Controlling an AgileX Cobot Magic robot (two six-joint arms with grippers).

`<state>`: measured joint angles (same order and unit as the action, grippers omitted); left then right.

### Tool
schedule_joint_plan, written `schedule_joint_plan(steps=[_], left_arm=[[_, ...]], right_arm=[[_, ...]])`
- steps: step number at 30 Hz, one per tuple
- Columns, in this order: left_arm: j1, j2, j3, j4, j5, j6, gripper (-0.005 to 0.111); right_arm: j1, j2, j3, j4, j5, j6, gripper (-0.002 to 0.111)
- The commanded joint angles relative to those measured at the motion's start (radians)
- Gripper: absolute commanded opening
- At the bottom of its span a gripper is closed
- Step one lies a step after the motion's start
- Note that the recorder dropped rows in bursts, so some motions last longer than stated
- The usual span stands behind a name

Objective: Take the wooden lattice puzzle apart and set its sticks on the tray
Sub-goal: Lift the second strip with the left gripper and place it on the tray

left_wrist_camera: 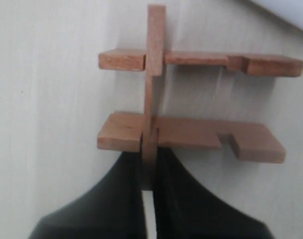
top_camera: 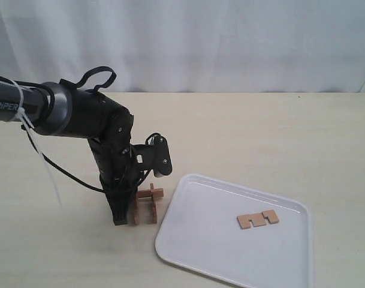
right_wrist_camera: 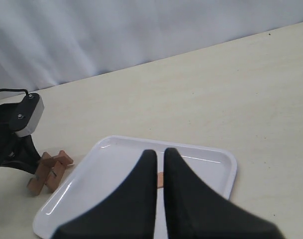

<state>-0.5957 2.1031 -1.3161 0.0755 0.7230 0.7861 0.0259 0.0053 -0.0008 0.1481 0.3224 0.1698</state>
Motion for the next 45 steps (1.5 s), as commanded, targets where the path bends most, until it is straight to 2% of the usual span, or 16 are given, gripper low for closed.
schedule_joint_plan(steps=[1, 16, 23, 28, 33, 36, 45], left_arm=[[0.002, -0.022, 0.000, -0.008, -0.005, -0.001, 0.000], [0.002, -0.134, 0.000, -0.003, -0.001, -0.001, 0.000], [0.002, -0.240, 0.000, -0.116, -0.031, -0.001, 0.000], [-0.061, -0.248, 0.000, -0.147, -0.029, -0.001, 0.000], [-0.176, -0.247, -0.007, -0.147, -0.150, -0.081, 0.000], [-0.220, -0.229, -0.044, -0.147, -0.169, -0.120, 0.000], [-0.242, -0.035, -0.237, -0.140, -0.036, -0.300, 0.000]], right_arm=[[0.003, -0.005, 0.001, 0.001, -0.003, -0.006, 0.005], [0.003, -0.005, 0.001, 0.001, -0.003, -0.006, 0.005], [0.003, -0.005, 0.001, 0.001, -0.003, -0.006, 0.005], [0.003, -0.005, 0.001, 0.001, -0.003, -0.006, 0.005], [0.003, -0.005, 0.001, 0.001, -0.003, -0.006, 0.005], [0.003, -0.005, 0.001, 0.001, -0.003, -0.006, 0.005], [0.003, -0.005, 0.001, 0.001, -0.003, -0.006, 0.005]])
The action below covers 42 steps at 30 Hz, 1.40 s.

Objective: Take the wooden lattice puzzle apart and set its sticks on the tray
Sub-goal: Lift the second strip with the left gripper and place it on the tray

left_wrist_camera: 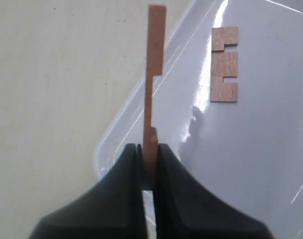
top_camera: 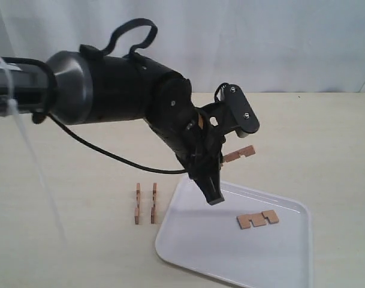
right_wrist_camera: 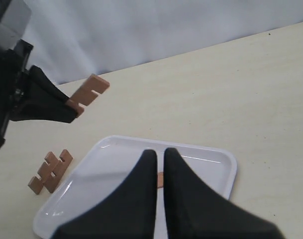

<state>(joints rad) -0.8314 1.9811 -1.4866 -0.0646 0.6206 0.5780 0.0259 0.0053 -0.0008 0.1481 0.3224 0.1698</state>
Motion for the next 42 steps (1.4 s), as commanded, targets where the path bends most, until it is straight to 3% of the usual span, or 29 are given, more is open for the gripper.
schedule_joint_plan(steps=[1, 7, 23, 26, 33, 37, 42], left_arm=[[-0.006, 0.110, -0.083, 0.000, 0.085, -0.107, 0.000], [-0.006, 0.206, -0.133, 0.003, 0.138, -0.137, 0.000], [-0.006, 0.267, -0.137, -0.008, 0.089, -0.195, 0.001], [-0.006, 0.267, -0.137, -0.008, 0.097, -0.195, 0.009], [-0.006, 0.274, -0.137, -0.008, 0.096, -0.195, 0.045], [-0.006, 0.268, -0.159, 0.000, 0.135, -0.193, 0.054], [-0.006, 0.226, -0.204, 0.002, 0.220, -0.191, 0.056]], right_arm=[[0.003, -0.005, 0.001, 0.001, -0.003, -0.006, 0.005], [0.003, -0.005, 0.001, 0.001, -0.003, -0.006, 0.005], [0.003, -0.005, 0.001, 0.001, -0.003, -0.006, 0.005], [0.003, -0.005, 0.001, 0.001, -0.003, -0.006, 0.005], [0.003, -0.005, 0.001, 0.001, -0.003, -0.006, 0.005], [0.003, -0.005, 0.001, 0.001, -0.003, -0.006, 0.005], [0.003, -0.005, 0.001, 0.001, -0.003, -0.006, 0.005]])
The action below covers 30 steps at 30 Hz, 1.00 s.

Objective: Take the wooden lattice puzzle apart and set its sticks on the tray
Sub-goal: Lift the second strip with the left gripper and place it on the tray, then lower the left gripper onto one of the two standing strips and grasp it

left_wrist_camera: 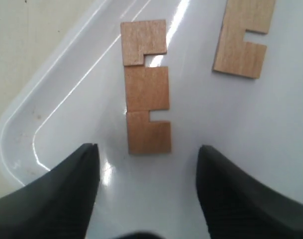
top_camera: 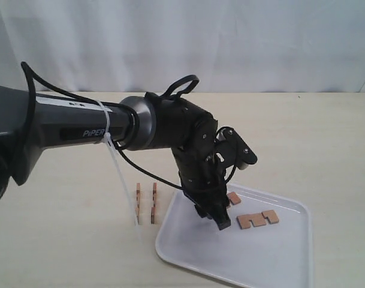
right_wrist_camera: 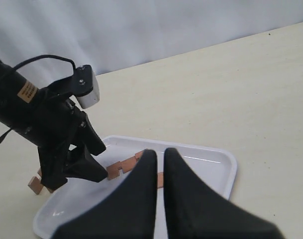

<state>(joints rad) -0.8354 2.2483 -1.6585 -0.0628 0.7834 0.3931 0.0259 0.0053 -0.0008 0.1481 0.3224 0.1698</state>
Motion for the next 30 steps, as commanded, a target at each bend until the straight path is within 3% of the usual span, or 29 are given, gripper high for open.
schedule_joint_plan(steps=[1, 4, 9, 11, 17, 23, 30], left_arm=[[-0.002, -0.064, -0.032, 0.002, 0.068, -0.006, 0.056], [0.000, -0.121, -0.032, 0.038, 0.096, -0.031, 0.056], [0.017, -0.195, -0.030, 0.266, 0.177, -0.269, 0.055], [0.034, -0.211, -0.030, 0.293, 0.234, -0.309, 0.055], [0.126, -0.259, 0.060, 0.271, 0.260, -0.366, 0.055], [0.233, -0.300, 0.239, 0.139, 0.124, -0.401, 0.055], [0.253, -0.304, 0.347, 0.047, -0.017, -0.401, 0.055]], right_arm=[[0.003, -0.005, 0.001, 0.001, -0.003, -0.006, 0.005], [0.003, -0.005, 0.001, 0.001, -0.003, -0.006, 0.005], [0.003, -0.005, 0.001, 0.001, -0.003, -0.006, 0.005], [0.003, -0.005, 0.001, 0.001, -0.003, -0.006, 0.005], [0.003, -0.005, 0.001, 0.001, -0.003, -0.006, 0.005], [0.003, -0.005, 0.001, 0.001, -0.003, -0.006, 0.005], [0.003, -0.005, 0.001, 0.001, -0.003, -0.006, 0.005]])
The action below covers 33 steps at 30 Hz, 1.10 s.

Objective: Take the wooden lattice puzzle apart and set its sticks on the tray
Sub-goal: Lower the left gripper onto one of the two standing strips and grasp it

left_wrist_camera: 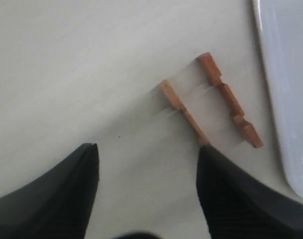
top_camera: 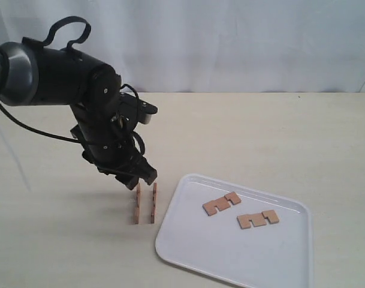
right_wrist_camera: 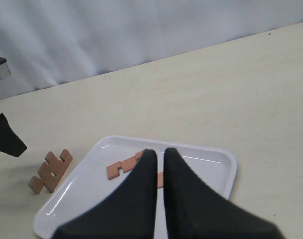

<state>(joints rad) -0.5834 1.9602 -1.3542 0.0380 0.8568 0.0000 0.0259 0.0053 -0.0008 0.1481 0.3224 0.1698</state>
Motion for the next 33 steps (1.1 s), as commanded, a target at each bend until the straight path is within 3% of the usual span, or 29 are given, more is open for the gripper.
schedule_joint_plan(steps=[1, 16, 33], left_arm=[[0.001, -0.016, 0.052, -0.064, -0.113, -0.010, 0.055], [0.001, -0.005, 0.098, -0.074, -0.276, -0.139, 0.055], [0.001, 0.087, 0.098, -0.002, -0.296, -0.192, 0.055]], right_arm=[[0.003, -0.005, 0.001, 0.001, -0.003, -0.006, 0.005], [0.003, -0.005, 0.001, 0.001, -0.003, -0.006, 0.005], [0.003, -0.005, 0.001, 0.001, -0.003, -0.006, 0.005]])
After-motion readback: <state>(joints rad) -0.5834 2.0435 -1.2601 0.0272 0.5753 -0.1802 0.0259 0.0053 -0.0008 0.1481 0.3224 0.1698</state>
